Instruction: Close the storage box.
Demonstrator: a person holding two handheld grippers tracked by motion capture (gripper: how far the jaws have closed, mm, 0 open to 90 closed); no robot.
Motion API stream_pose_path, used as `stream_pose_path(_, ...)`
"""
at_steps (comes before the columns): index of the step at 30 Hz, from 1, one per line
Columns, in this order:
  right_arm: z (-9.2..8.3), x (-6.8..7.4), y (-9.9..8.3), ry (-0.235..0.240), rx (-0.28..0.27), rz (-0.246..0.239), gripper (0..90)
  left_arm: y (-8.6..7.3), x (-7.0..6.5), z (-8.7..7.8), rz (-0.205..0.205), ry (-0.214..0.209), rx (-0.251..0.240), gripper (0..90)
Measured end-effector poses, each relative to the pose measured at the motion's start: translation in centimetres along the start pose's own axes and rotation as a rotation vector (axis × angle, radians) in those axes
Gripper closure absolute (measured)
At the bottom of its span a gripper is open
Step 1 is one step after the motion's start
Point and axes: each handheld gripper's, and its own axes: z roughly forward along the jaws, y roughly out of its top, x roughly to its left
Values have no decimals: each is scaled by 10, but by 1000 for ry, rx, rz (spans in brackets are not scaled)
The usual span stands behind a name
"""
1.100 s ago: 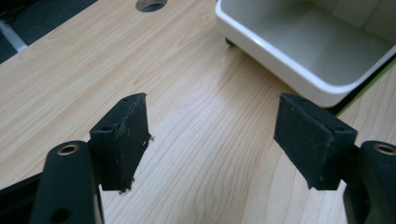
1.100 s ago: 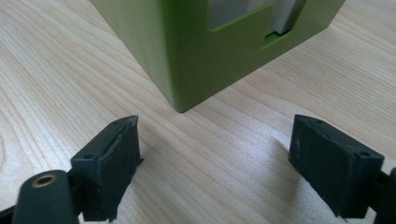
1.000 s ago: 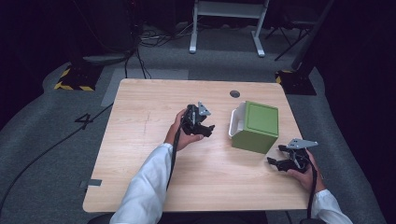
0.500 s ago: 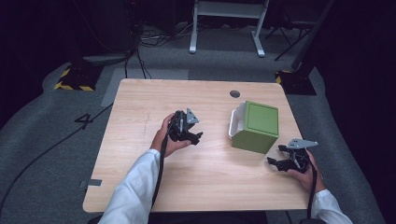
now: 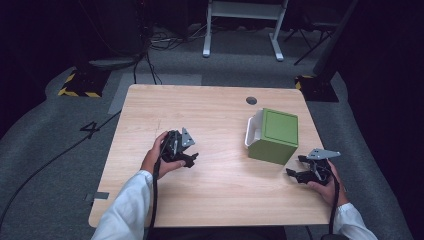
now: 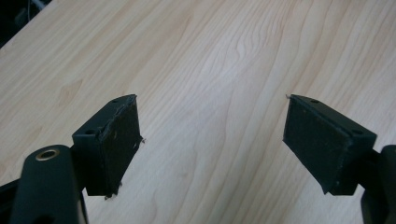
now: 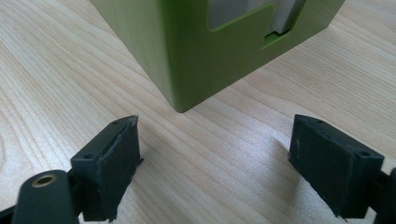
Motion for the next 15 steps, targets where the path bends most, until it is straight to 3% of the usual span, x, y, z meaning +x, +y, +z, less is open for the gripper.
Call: stream_pose_path(15, 0, 0, 0, -1, 0, 0, 164, -59, 5, -16, -40, 35, 61, 192)
